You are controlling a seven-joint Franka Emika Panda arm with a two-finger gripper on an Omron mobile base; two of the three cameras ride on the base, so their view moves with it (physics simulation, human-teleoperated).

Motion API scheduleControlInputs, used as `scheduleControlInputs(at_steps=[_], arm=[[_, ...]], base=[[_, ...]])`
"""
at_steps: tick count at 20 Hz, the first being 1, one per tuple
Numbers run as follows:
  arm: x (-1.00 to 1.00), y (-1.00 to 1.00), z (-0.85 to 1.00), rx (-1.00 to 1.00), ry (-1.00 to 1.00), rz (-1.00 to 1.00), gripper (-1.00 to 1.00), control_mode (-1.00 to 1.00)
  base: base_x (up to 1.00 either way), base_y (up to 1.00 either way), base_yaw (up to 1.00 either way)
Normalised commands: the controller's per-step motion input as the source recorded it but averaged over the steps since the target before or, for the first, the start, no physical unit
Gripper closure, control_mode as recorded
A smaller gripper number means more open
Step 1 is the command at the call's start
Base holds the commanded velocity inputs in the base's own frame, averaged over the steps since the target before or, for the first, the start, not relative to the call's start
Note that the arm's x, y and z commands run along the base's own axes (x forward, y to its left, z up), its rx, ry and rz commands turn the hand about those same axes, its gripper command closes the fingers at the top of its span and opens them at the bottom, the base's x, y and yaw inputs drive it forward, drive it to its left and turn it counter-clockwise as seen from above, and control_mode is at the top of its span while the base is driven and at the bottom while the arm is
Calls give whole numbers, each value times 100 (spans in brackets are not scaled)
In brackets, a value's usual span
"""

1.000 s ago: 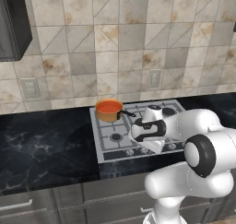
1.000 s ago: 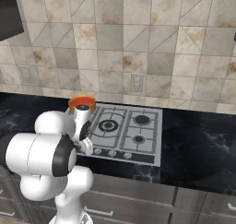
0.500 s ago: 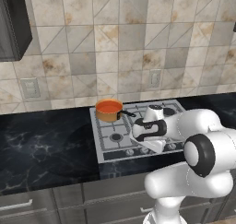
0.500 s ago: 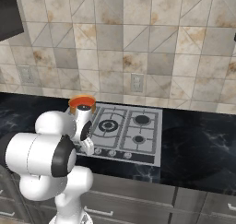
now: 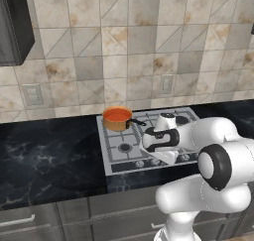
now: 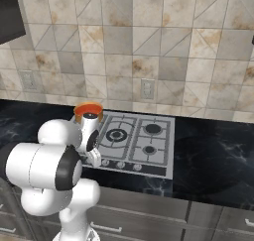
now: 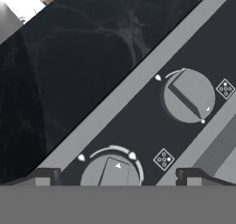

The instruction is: Wait until the marinara sauce is simmered to a deep red color and then turn off the stove.

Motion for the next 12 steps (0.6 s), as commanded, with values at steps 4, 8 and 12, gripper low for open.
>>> scheduleControlInputs(at_steps=[4,8,12], arm=[[0,-4,-1,0,0,0,-100,-100],[0,-1,-1,0,0,0,-100,-100],[0,0,0,0,0,0,-100,-100]], base=[[0,0,0],[0,0,0],[0,0,0]])
